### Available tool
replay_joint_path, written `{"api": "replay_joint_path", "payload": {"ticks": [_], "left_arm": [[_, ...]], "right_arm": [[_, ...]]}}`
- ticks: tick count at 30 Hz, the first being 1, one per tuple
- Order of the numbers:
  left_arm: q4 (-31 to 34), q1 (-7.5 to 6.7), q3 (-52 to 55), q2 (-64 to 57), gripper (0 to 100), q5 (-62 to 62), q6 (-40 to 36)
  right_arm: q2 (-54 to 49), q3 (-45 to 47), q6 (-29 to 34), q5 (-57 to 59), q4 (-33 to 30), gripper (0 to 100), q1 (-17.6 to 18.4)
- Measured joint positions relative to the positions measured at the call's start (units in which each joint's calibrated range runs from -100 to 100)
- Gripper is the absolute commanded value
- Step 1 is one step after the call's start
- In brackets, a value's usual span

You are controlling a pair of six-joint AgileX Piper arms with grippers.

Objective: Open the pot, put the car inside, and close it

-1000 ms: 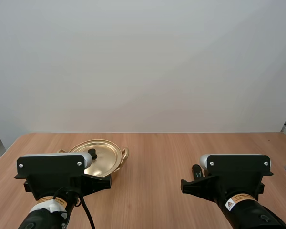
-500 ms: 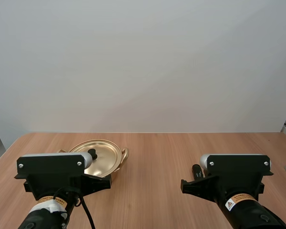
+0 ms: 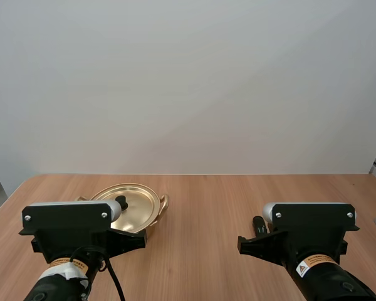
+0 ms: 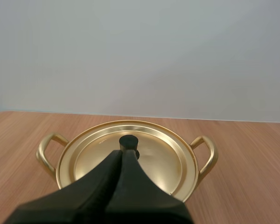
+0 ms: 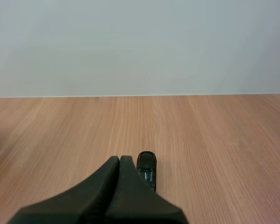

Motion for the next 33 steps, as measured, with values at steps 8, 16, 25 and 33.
{"api": "replay_joint_path", "payload": {"ticks": [8,16,25,33], "left_arm": [[0.0,0.00,0.0,0.0,0,0.0,0.0],[0.0,0.00,0.0,0.0,0,-0.1,0.0],[0.0,0.00,0.0,0.0,0,-9.3,0.0],[0.0,0.00,-6.2,0.0,0,-31.0,0.9]], "right_arm": [[0.0,0.0,0.0,0.0,0.4,0,0.0],[0.0,0.0,0.0,0.0,0.5,0,0.0],[0.0,0.0,0.0,-2.1,2.5,0,0.0],[0.0,0.0,0.0,-20.7,-8.3,0,0.0]]}}
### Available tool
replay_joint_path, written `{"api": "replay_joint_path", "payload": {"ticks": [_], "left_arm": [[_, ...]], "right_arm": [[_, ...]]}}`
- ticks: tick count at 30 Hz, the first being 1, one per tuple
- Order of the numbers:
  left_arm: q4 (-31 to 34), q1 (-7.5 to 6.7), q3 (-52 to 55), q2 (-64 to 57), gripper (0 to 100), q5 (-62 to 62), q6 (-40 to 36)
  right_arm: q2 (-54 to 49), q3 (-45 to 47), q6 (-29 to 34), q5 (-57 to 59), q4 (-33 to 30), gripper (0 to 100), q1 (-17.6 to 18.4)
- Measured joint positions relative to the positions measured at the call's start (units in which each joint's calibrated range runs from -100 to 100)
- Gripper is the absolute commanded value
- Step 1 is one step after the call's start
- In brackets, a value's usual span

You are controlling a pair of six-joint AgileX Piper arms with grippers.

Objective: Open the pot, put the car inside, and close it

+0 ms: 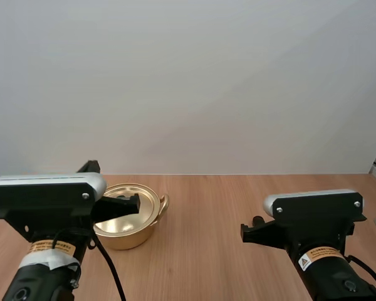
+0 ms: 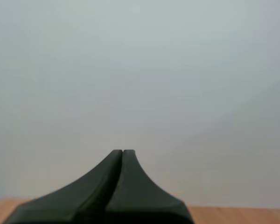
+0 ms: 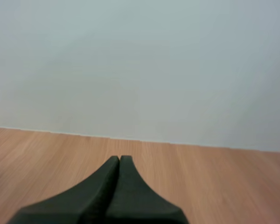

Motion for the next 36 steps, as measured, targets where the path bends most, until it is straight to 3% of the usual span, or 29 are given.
{"api": "replay_joint_path", "payload": {"ticks": [5,11,17,23,27,31,36], "left_arm": [[0.0,0.00,-5.4,0.0,0,-12.4,1.7],[0.0,0.00,-7.7,0.0,0,-17.9,2.6],[0.0,0.00,-12.5,1.0,0,-5.4,2.7],[0.0,0.00,-21.0,4.6,0,9.9,3.6],[0.0,0.00,-27.3,8.4,0,20.4,8.0],[0.0,0.00,-33.4,14.7,0,31.5,12.1],[0.0,0.00,-39.7,22.2,0,43.9,16.0]], "right_arm": [[0.0,0.0,-2.6,-13.2,-1.5,0,0.0],[0.0,0.0,-7.3,-29.1,4.1,0,0.0],[0.0,0.0,-13.5,-44.6,8.2,0,0.0],[0.0,0.0,-21.7,-60.6,1.8,0,0.0],[0.0,-1.3,-25.0,-69.2,-0.1,0,0.0],[0.3,-8.1,-24.3,-71.1,3.4,0,0.0],[2.8,-18.2,-24.3,-61.8,11.5,0,0.0]]}}
